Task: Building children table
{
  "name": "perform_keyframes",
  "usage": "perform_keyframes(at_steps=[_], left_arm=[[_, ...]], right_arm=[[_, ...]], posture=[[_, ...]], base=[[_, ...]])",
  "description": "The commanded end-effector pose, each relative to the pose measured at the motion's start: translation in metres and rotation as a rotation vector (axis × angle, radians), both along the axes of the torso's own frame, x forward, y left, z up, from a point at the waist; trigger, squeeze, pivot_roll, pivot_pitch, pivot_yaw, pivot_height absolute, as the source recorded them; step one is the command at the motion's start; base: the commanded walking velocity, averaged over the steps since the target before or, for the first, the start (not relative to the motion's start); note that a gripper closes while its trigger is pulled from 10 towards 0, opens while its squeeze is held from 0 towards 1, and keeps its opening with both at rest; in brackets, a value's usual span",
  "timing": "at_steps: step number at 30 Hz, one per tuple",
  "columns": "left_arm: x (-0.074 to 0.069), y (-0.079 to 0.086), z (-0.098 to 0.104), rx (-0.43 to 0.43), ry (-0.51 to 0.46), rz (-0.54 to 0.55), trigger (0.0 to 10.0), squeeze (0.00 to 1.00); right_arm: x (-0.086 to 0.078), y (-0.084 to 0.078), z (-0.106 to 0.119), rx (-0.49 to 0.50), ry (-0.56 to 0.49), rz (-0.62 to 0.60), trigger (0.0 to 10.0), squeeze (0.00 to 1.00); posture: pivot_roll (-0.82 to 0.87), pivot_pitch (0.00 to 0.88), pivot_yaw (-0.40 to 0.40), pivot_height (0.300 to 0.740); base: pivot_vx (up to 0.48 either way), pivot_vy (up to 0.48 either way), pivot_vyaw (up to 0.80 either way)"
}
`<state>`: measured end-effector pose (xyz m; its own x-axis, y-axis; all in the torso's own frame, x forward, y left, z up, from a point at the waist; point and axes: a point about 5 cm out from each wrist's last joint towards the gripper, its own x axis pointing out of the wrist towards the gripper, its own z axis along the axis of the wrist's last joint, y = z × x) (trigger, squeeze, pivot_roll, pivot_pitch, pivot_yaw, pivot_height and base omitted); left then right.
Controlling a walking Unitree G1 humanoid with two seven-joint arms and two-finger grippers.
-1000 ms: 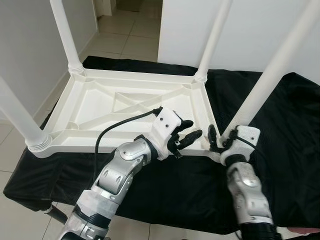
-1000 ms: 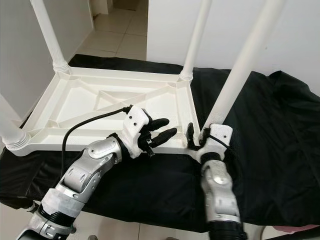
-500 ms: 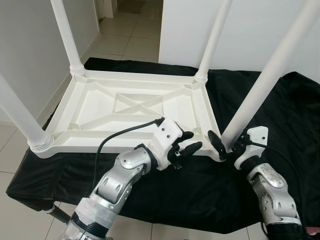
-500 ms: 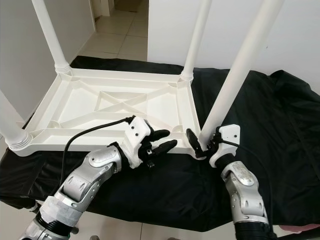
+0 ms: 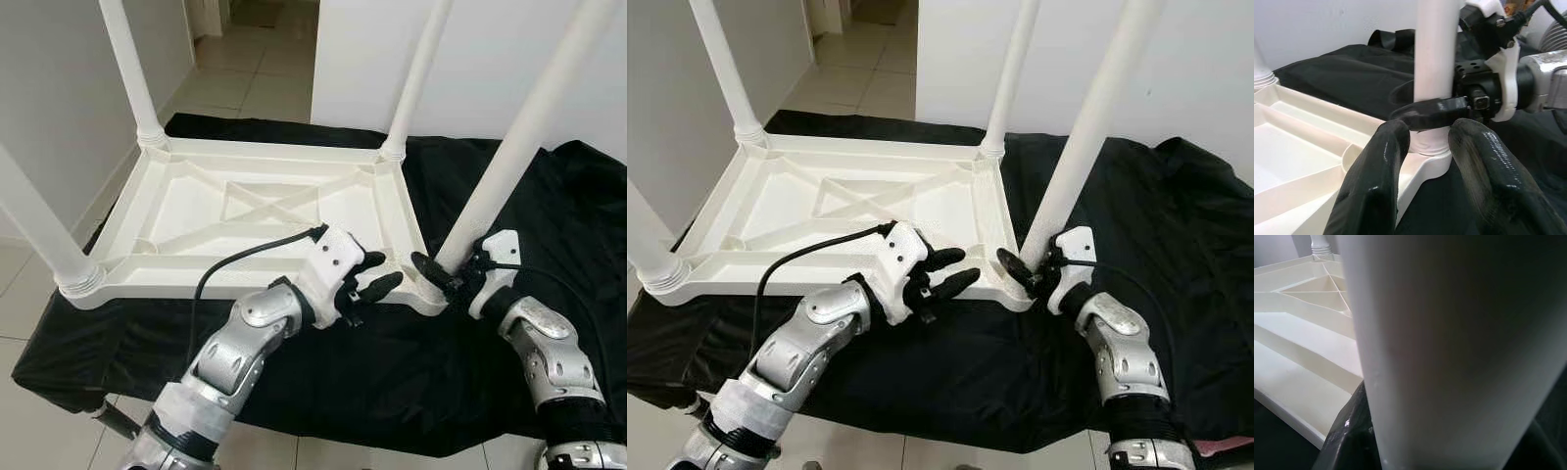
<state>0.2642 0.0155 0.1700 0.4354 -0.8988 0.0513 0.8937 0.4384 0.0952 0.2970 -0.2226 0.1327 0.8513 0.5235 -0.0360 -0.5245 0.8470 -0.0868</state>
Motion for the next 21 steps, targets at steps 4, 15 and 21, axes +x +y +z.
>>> perform_keyframes(at_steps=[4, 15, 21], left_arm=[[-0.002, -0.003, 0.0, 0.009, -0.01, -0.015, 10.0, 0.0], [-0.005, -0.005, -0.002, 0.002, -0.001, -0.022, 10.0, 0.0], [-0.007, -0.007, -0.003, 0.003, 0.006, -0.037, 10.0, 0.0]], right_arm=[[-0.004, -0.002, -0.014, 0.001, 0.07, 0.008, 0.0, 0.0], [-0.008, 0.003, -0.02, 0.073, 0.082, -0.084, 10.0, 0.0], [-0.008, 0.006, -0.024, 0.087, 0.061, -0.241, 10.0, 0.0]], posture=[[-0.07, 0.0, -0.052, 0.74], [-0.09, 0.0, -0.045, 0.74], [-0.1, 0.0, -0.034, 0.74]], base=[[0.0, 0.0, 0.0], [0.0, 0.0, 0.0], [0.0, 0.0, 0.0]])
